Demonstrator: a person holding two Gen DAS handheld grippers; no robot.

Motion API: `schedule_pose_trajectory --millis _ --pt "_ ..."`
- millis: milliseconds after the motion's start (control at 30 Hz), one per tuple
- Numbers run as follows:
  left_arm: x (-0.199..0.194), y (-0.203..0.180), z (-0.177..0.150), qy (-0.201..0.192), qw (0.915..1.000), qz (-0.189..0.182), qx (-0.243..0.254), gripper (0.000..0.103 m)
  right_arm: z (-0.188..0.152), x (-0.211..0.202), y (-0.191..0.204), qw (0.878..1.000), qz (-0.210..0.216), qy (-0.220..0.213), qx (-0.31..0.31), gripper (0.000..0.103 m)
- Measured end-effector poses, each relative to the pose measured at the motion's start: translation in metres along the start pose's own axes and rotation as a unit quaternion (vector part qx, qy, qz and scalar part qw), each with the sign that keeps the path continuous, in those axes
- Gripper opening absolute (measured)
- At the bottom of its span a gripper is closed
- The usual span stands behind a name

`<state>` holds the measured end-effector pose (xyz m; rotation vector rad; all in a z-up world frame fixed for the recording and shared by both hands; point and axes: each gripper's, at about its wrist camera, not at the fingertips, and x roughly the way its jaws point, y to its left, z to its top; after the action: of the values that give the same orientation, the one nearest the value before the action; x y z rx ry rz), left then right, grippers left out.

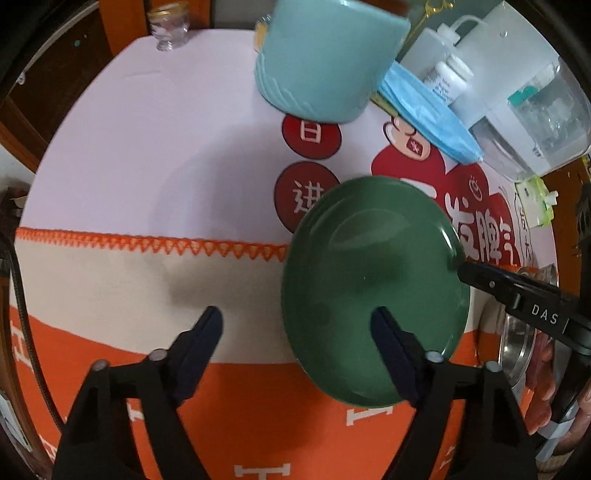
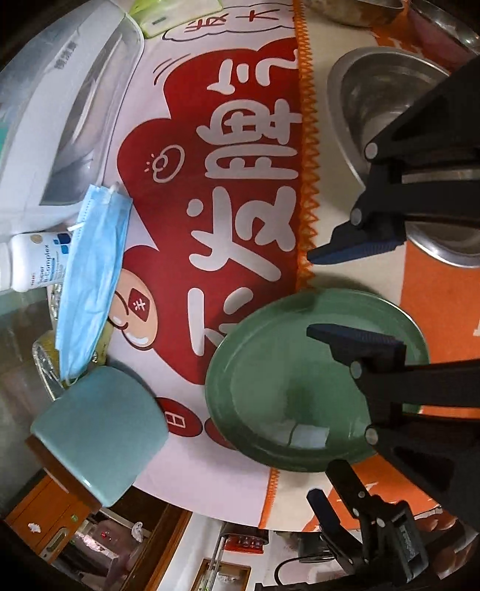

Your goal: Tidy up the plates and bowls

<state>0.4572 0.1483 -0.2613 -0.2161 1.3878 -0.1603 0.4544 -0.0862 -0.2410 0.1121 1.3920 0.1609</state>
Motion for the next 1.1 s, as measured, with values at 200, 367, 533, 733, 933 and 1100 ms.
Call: schedule_pose_trajectory --millis 200,367,533,733,933,1100 --pt "0.014 -0.003 0.003 0.025 0.9995 -0.018 0.012 0.046 0.001 0.01 0.005 1.0 -0.004 0.011 -0.011 0.017" --pt "0.021 -0.004 0.005 0.036 0.9989 -0.024 0.018 0.036 0.002 0.013 0.008 1.0 -0.005 0.018 -0.017 0.016" --pt "0.022 0.001 0.005 0.05 0.9982 -0.029 0.015 0.025 0.007 0.02 0.02 0.999 -0.006 0.031 -0.026 0.013" --pt "0.019 0.006 0.002 0.052 0.9985 -0.017 0.01 0.019 0.007 0.02 0.028 0.999 0.003 0.03 -0.028 0.011" --pt "0.009 0.01 -0.003 0.042 0.9988 -0.023 0.001 0.019 0.004 0.007 0.028 0.999 0.017 0.019 -0.023 0.01" --pt "-0.011 0.006 -0.013 0.038 0.9989 -0.028 0.005 0.019 -0.004 -0.012 0.027 0.999 0.027 0.012 -0.013 0.009"
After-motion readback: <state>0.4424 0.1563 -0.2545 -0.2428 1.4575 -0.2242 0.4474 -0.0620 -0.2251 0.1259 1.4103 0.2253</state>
